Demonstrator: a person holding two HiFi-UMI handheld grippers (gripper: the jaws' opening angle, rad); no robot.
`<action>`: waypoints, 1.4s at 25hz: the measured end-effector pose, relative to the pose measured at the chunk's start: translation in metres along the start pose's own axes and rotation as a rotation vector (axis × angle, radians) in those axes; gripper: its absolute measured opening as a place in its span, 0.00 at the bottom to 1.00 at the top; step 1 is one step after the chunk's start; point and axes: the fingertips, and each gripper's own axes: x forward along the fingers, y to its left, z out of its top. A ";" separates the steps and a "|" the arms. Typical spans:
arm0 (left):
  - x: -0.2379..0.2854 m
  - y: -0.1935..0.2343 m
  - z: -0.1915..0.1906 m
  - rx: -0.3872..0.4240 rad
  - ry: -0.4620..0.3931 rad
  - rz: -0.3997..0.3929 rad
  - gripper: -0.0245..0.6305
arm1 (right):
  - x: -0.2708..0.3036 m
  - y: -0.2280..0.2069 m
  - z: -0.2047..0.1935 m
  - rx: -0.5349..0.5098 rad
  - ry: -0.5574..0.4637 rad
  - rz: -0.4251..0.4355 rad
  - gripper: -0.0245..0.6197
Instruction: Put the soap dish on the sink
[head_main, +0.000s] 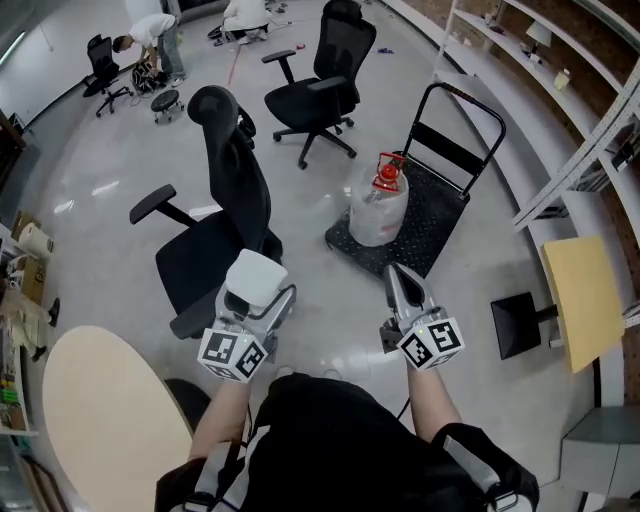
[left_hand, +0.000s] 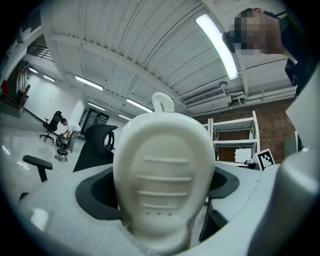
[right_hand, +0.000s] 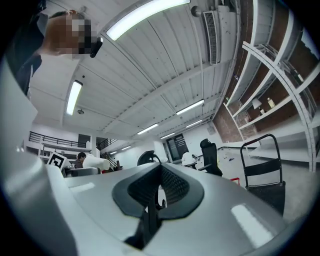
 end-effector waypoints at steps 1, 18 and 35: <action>0.006 -0.002 -0.001 -0.002 0.006 -0.019 0.78 | -0.001 -0.003 0.003 -0.004 -0.004 -0.013 0.05; 0.117 -0.041 -0.004 -0.030 0.030 -0.379 0.78 | -0.050 -0.053 0.025 -0.066 -0.042 -0.375 0.05; 0.177 -0.092 -0.030 -0.060 0.093 -0.687 0.78 | -0.089 -0.066 0.038 -0.105 -0.124 -0.645 0.05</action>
